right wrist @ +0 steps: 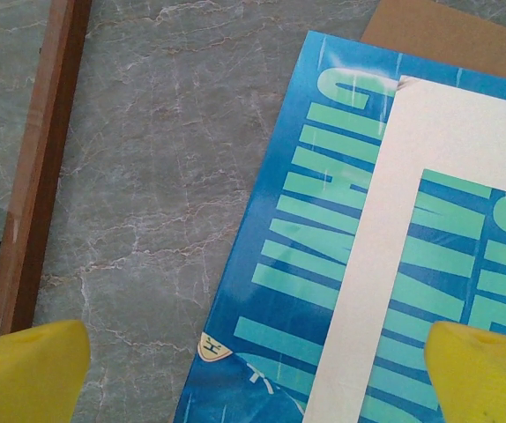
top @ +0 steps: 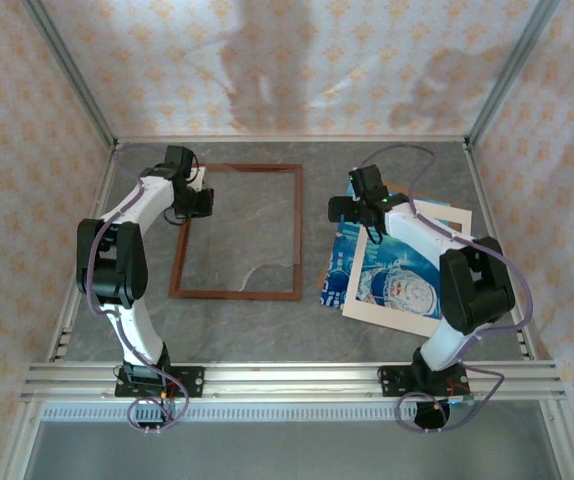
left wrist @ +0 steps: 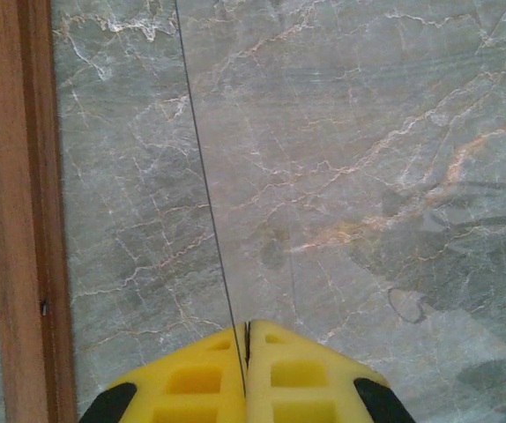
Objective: Put the photo into the frame
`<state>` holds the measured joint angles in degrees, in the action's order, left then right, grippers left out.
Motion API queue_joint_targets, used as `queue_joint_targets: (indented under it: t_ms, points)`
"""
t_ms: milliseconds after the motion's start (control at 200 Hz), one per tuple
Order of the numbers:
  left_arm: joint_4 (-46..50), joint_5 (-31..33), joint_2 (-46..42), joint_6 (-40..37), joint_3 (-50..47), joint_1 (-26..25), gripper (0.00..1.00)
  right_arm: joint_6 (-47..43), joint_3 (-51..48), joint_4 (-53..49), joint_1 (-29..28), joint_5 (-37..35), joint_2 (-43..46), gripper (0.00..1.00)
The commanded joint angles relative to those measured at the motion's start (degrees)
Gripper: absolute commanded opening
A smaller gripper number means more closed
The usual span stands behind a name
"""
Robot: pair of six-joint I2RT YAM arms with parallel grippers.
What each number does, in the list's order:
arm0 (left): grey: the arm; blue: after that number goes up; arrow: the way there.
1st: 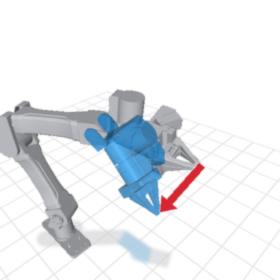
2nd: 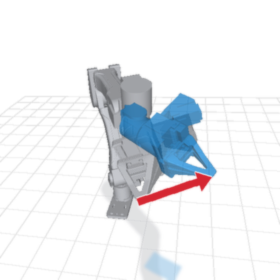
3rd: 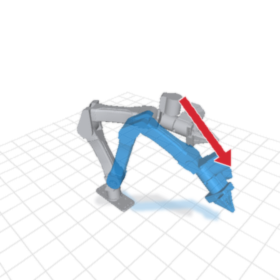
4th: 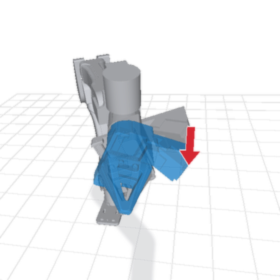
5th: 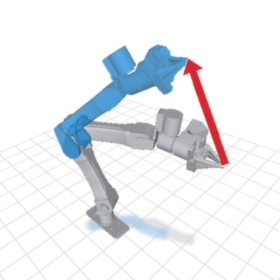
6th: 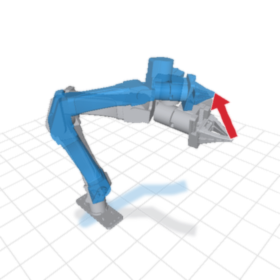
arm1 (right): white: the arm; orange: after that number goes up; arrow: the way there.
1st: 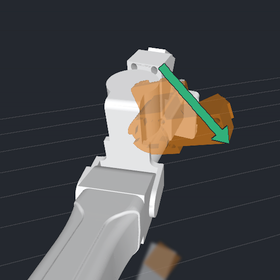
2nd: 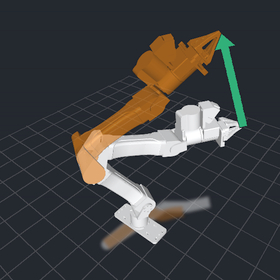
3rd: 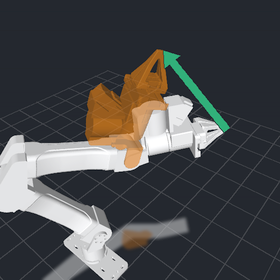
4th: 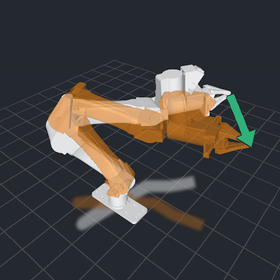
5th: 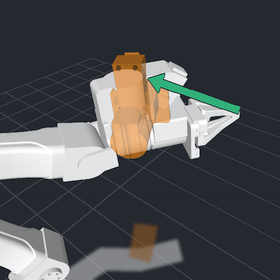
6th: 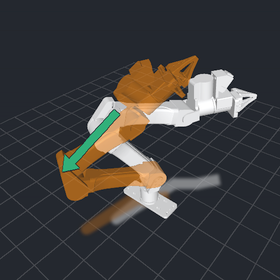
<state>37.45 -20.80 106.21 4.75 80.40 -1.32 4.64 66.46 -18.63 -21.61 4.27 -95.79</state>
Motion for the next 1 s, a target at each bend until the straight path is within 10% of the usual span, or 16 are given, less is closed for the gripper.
queue_joint_targets:
  t_ms: [0,996]
  points:
    - [-0.3,2.4,-0.9,-2.2,0.6,0.7,0.0,-0.7,1.8,-0.9,-0.4,-1.6,-0.4,0.97]
    - [-1.4,5.2,-1.5,-3.6,-0.5,0.8,0.0,-0.6,1.8,-1.0,-0.5,-1.4,-0.3,0.97]
